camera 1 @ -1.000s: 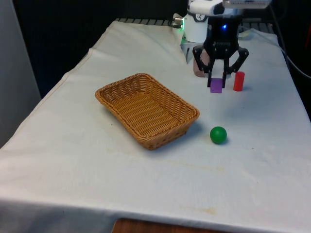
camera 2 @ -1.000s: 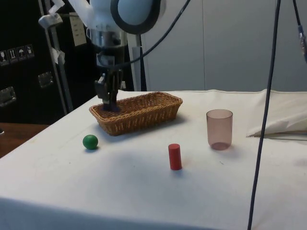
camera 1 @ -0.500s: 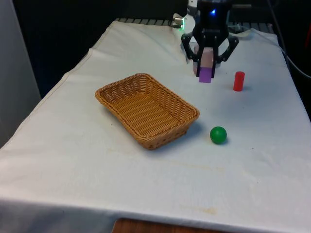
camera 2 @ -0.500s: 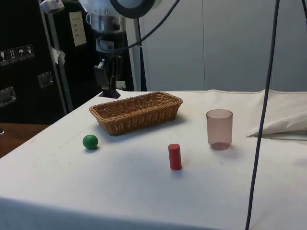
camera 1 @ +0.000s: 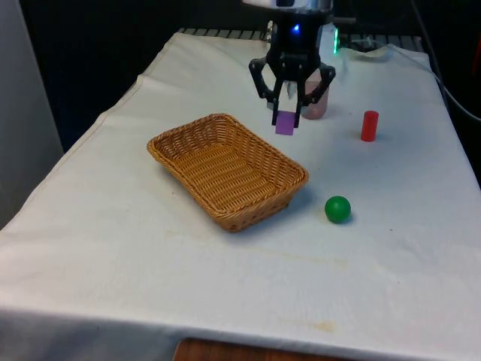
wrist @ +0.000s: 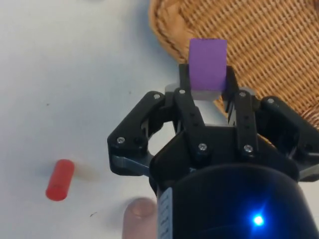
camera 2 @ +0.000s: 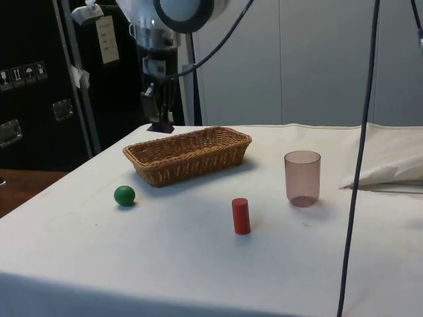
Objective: Pick up the triangular block and place it into the basket.
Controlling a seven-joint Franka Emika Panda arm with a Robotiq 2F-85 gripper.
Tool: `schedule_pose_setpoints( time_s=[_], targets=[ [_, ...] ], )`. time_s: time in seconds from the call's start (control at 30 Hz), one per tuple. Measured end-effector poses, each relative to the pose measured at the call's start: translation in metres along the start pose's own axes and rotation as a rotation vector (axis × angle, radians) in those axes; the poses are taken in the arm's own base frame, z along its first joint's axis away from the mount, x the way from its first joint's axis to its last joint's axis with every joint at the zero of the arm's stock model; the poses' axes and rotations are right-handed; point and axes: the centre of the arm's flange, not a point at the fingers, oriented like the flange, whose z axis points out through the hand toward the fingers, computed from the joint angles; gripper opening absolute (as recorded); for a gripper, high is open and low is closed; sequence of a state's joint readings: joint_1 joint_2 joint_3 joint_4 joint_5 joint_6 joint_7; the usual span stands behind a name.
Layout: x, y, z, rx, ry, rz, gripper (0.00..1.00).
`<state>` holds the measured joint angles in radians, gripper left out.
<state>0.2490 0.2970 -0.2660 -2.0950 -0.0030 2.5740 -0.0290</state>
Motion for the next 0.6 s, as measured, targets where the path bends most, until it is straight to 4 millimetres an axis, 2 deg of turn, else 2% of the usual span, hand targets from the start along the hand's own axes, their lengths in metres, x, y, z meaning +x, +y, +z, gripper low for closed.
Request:
schedule_pose_setpoints(
  time_s=[0.6],
  targets=[
    [-0.005,0.062,0.034,-0.050,-0.023,0.016,0.33]
  ],
)
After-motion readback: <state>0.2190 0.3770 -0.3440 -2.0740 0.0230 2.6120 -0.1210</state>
